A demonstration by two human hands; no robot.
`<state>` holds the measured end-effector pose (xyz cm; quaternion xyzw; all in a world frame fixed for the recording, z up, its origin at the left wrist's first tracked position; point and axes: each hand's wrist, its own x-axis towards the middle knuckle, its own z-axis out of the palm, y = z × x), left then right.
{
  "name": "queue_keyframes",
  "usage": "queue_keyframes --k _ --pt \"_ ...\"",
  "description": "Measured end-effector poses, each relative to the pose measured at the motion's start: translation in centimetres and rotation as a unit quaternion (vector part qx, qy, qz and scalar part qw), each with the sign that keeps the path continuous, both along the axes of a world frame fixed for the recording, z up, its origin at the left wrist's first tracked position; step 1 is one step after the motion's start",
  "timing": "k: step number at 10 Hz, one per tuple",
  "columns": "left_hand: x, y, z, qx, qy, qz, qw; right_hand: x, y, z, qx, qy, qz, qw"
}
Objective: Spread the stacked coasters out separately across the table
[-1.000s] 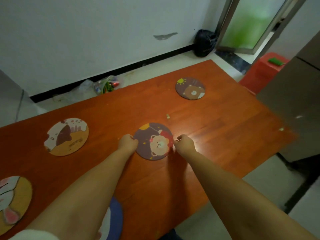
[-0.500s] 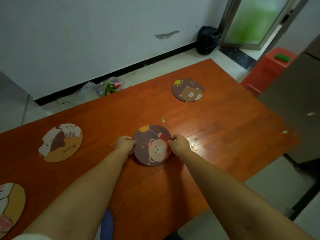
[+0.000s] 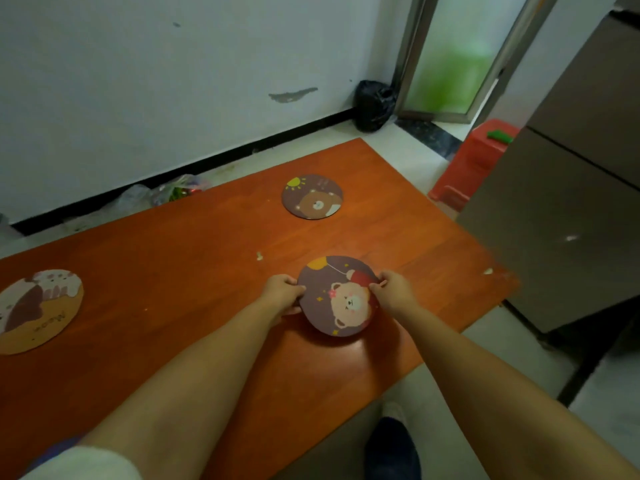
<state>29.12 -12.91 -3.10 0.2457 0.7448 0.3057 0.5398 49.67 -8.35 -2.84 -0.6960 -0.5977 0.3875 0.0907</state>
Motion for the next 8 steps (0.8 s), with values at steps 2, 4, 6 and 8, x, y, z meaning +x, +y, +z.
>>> queue_keyframes --k 2,4,6,8 --pt "6.6 2.8 -0.7 -0.038 0.014 0.079 0.996 5.8 5.3 -0.6 -0.006 0.008 0.085 0.996" --pt "10.9 2.0 -1.5 -0.083 0.051 0.138 0.986 8.7 7.7 -1.4 -0.048 0.010 0.175 0.983" --pt "11.9 0.8 -3.0 -0.114 0.227 0.057 0.965 8.9 7.0 -2.9 -0.031 -0.057 0.239 0.969" --pt "11.2 0.8 -2.5 -0.144 0.292 -0.049 0.944 9.0 8.9 -0.9 -0.006 -0.089 0.248 0.965"
